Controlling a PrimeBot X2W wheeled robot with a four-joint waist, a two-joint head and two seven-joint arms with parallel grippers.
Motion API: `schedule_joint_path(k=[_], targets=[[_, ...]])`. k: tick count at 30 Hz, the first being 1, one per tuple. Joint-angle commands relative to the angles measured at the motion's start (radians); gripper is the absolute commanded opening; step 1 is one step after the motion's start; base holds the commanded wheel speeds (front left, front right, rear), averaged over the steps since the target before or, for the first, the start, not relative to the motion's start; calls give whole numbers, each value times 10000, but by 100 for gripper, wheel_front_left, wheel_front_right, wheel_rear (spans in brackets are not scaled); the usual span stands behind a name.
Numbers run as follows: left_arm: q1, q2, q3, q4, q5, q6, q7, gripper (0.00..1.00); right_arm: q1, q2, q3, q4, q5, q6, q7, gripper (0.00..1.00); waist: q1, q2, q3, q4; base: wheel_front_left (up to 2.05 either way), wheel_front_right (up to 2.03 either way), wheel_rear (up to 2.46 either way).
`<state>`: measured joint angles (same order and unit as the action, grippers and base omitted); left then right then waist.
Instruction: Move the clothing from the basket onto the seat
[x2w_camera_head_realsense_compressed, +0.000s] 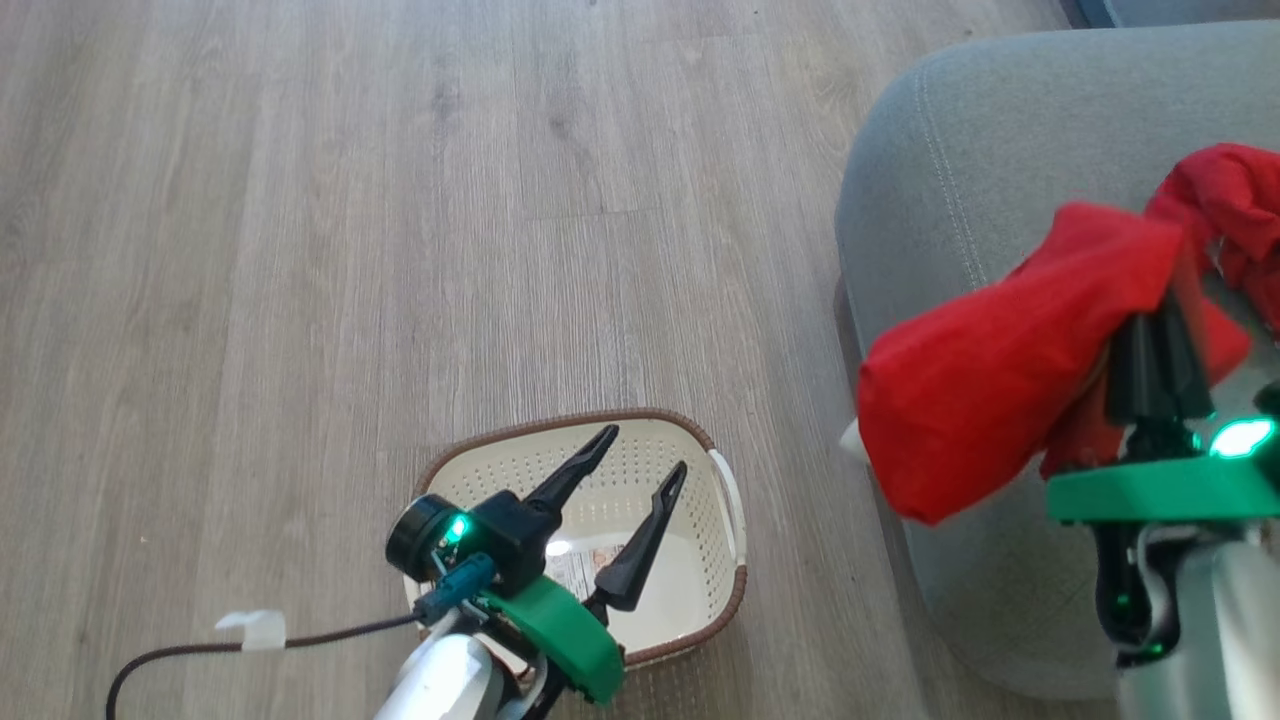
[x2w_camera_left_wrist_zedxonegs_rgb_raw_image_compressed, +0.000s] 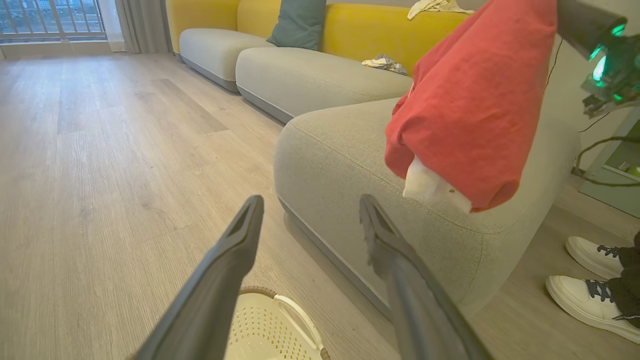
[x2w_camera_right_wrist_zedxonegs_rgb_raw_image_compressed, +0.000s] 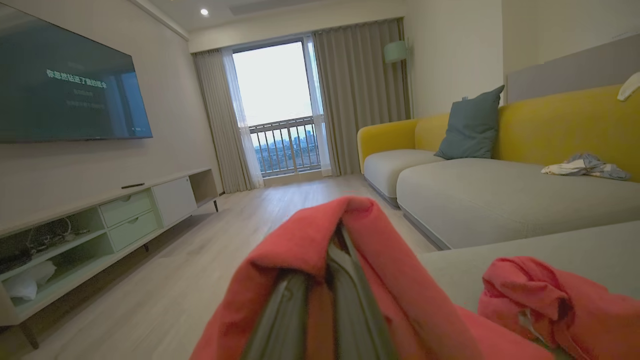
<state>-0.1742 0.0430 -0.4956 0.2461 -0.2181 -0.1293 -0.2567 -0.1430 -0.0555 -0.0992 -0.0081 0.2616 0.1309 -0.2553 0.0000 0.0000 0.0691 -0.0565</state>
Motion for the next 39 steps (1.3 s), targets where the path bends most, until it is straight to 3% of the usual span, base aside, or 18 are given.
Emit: schedule_joint_path(k=[1,24,39], targets=[[-193,72,225,-266,-95,-7,-51,100,-100,53,160,-214,13,-2,-65,0,0,0,23,-10,0,0,0],[-214,72,104,-106,-27,-12,-51,100,-218,53,-264,200,259,-2,-65,0,0,0,230,-242,0,0,0],[-221,72,192,-377,60,-13,-51,100,-332,53,-525,-298,250,-2,-65,0,0,0,302,-1651,0,0,0]])
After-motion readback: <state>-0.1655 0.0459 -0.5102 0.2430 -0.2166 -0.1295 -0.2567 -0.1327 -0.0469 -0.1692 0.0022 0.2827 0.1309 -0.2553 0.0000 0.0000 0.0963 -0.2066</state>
